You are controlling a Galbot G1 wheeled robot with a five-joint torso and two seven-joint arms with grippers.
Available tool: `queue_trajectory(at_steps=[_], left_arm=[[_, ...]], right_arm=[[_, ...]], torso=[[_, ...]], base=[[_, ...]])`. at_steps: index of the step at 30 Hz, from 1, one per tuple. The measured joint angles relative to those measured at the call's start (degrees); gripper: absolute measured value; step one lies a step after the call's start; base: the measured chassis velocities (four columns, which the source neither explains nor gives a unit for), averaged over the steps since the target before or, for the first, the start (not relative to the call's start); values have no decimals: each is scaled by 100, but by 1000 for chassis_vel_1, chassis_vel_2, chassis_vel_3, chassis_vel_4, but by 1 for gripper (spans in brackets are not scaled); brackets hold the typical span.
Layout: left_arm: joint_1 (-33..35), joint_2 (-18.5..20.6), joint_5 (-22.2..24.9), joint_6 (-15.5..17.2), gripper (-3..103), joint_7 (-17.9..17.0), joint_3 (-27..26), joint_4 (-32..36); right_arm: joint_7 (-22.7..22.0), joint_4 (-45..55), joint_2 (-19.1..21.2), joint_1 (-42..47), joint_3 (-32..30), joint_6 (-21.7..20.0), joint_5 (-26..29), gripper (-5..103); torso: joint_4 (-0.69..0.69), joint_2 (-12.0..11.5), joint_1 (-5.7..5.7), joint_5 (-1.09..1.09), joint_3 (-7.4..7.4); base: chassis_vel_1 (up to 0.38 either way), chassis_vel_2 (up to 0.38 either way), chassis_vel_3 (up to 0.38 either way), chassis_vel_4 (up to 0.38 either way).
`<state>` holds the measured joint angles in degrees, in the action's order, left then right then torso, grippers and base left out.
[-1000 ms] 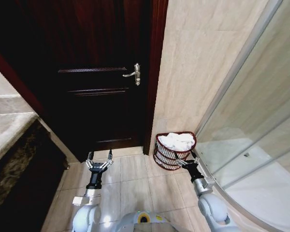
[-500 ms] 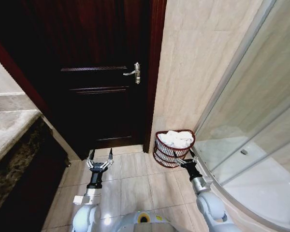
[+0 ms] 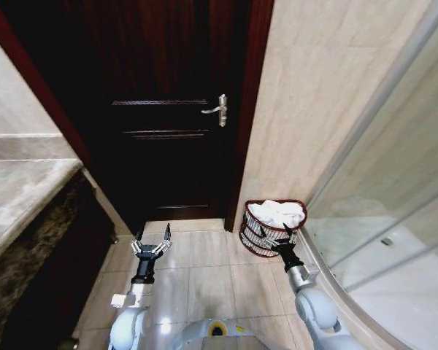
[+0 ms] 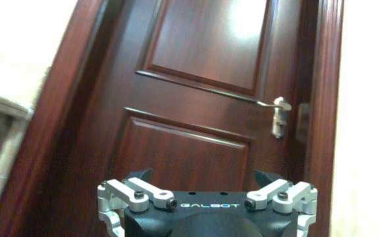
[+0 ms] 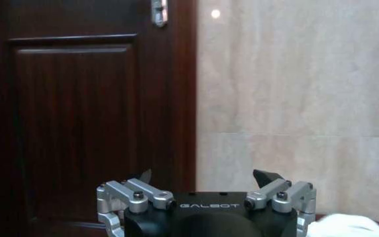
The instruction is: Discard the used towel into the hamper.
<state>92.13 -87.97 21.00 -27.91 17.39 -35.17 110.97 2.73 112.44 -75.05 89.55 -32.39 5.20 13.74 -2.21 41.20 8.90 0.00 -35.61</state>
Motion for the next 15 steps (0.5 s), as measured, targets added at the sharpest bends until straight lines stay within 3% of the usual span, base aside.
queue_trajectory(at_steps=[9,15], left_arm=[[-99,-3,-12,-300,100,-8,9,-156],[-86,-5,-15,-320,100,32,27,-157]], right_arm=[[-12,70,-20,32,12,-54,-60,100],[-16,73,-20,59,0,-52,-83,100]], torso=[[-1,0,1,-2,0],[0,0,1,-1,0]], base=[[143,64,65,139],[156,-113,-120,157]])
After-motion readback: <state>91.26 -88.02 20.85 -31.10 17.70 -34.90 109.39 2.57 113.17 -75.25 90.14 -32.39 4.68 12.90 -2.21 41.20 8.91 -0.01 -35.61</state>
